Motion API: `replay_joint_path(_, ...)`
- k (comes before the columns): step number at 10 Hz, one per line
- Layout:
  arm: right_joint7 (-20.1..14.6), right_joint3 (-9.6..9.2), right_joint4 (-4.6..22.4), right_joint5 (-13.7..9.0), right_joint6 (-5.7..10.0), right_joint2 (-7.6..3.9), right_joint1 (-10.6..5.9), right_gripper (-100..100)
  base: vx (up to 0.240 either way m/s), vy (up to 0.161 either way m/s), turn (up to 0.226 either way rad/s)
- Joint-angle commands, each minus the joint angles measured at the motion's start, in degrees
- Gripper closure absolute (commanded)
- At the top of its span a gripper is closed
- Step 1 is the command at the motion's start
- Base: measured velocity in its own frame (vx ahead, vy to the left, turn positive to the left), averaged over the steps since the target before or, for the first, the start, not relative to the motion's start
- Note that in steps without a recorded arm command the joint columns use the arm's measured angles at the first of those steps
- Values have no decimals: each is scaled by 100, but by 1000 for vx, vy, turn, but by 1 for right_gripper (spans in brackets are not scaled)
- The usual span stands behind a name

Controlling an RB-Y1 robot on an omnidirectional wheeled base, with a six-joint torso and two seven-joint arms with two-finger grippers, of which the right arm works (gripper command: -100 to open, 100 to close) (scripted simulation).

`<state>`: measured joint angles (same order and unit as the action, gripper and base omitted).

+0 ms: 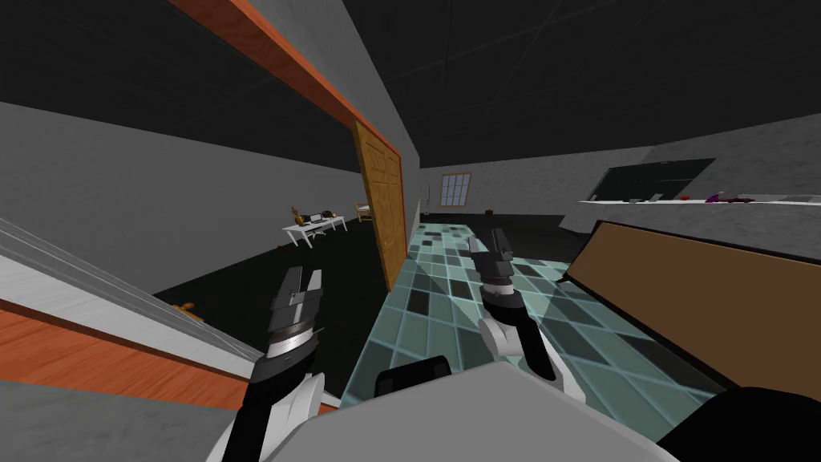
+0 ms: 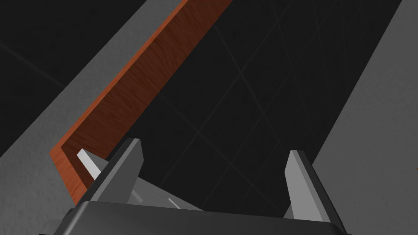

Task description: Push the door open

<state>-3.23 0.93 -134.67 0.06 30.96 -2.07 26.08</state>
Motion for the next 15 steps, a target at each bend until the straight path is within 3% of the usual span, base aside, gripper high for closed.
replay_joint_path(1,3,-7,191,0,31,-37,-74,-100,83,19,107)
replay_joint_path(11,19,-43,1124,1,182,-167,-433,-100,68,-36,96)
replay_joint_path(15,28,-63,1624,2,263,-215,-626,-100,86,-43,121)
